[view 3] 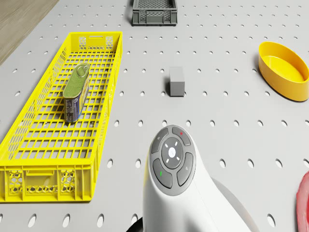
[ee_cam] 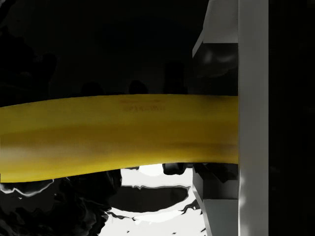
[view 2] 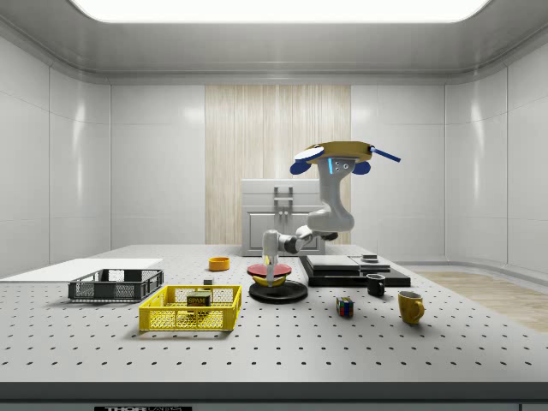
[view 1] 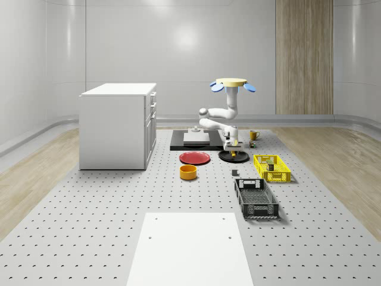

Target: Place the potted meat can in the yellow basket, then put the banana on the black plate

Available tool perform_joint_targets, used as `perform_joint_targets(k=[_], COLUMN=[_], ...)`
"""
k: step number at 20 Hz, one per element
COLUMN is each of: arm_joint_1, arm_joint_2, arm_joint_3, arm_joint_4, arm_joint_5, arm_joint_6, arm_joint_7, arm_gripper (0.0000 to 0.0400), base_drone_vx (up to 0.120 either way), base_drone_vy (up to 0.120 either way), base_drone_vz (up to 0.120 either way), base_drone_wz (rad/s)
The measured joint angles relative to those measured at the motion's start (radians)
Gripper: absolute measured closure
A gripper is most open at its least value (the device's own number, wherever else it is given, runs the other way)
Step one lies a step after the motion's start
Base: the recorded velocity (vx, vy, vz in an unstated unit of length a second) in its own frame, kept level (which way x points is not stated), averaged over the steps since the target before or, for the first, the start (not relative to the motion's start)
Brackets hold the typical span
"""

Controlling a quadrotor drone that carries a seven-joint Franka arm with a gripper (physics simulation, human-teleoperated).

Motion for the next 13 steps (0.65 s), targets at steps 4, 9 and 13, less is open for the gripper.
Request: perform_joint_targets(k=[4,9,13], arm_joint_1=[0.007,0.021,0.027], arm_joint_2=[0.002,0.001,0.0], arm_joint_3=[0.019,0.074,0.102], arm_joint_4=[-0.009,-0.031,-0.041], arm_joint_5=[0.019,0.072,0.098], arm_joint_6=[-0.011,-0.036,-0.047], arm_joint_7=[-0.003,-0.004,-0.004], arm_gripper=[0.0038,0.0011,0.0004], base_drone_vx=[0.0,0.0,0.0], base_drone_vy=[0.0,0.0,0.0], base_drone_vz=[0.0,0.0,0.0], base_drone_wz=[0.0,0.0,0.0])
